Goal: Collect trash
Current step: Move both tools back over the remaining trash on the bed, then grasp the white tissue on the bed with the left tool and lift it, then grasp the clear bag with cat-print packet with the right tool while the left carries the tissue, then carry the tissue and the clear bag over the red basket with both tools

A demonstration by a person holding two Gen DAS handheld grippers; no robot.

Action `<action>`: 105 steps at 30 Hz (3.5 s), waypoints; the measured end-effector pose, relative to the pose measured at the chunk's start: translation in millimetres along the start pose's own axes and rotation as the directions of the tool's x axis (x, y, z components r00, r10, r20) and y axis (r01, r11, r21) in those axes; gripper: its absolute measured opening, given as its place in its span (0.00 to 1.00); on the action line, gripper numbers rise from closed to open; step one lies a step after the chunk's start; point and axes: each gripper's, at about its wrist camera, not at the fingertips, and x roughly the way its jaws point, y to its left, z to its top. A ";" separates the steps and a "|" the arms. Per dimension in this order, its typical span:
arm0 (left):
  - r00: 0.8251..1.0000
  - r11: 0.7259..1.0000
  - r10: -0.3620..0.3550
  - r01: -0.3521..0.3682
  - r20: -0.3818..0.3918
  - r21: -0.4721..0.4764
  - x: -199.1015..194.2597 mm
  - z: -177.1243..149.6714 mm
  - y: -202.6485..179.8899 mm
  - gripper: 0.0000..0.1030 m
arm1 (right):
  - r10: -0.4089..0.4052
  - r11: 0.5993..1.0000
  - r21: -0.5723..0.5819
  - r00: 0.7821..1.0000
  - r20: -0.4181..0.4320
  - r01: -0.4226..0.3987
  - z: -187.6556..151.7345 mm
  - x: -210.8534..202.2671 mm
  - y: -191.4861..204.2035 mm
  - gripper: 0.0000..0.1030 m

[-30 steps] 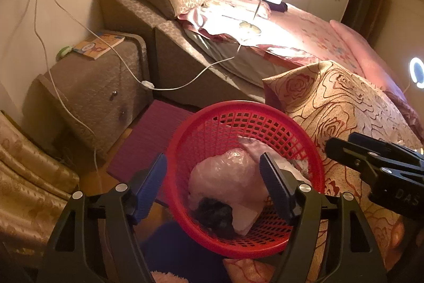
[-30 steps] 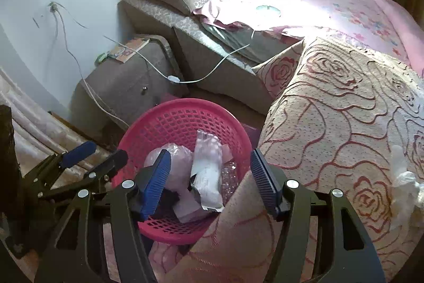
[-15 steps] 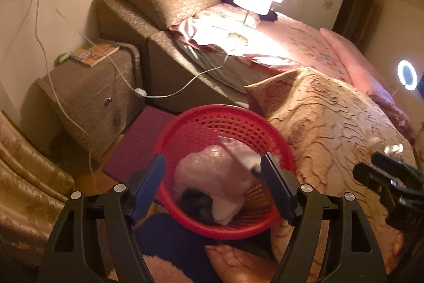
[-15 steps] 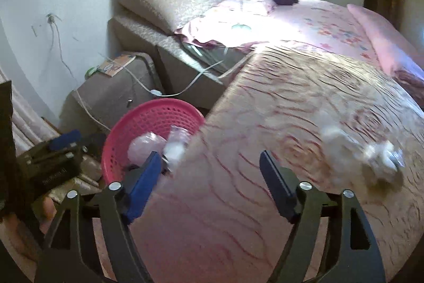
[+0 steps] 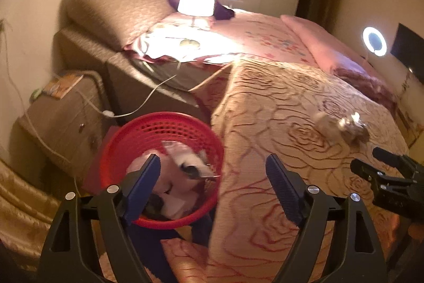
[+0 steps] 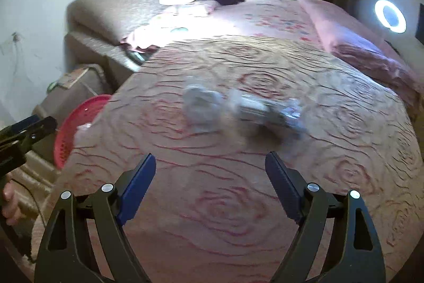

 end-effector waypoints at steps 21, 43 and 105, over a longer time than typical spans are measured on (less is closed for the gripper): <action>0.985 0.969 -0.089 0.119 -0.145 0.217 40.4 43.5 -74.7 0.77 | -0.152 0.986 0.054 0.983 -0.105 0.158 14.8 -0.3 -53.6 0.79; 0.927 0.928 -0.216 0.292 -0.307 0.232 128.7 66.6 -157.1 0.58 | -0.184 0.954 0.209 0.970 -0.157 0.215 32.5 3.5 -133.6 0.79; 0.986 0.998 -0.060 0.055 -0.154 -0.039 79.2 57.5 15.5 0.26 | 0.136 0.921 -0.318 0.949 -0.283 -0.226 68.7 79.0 27.3 0.41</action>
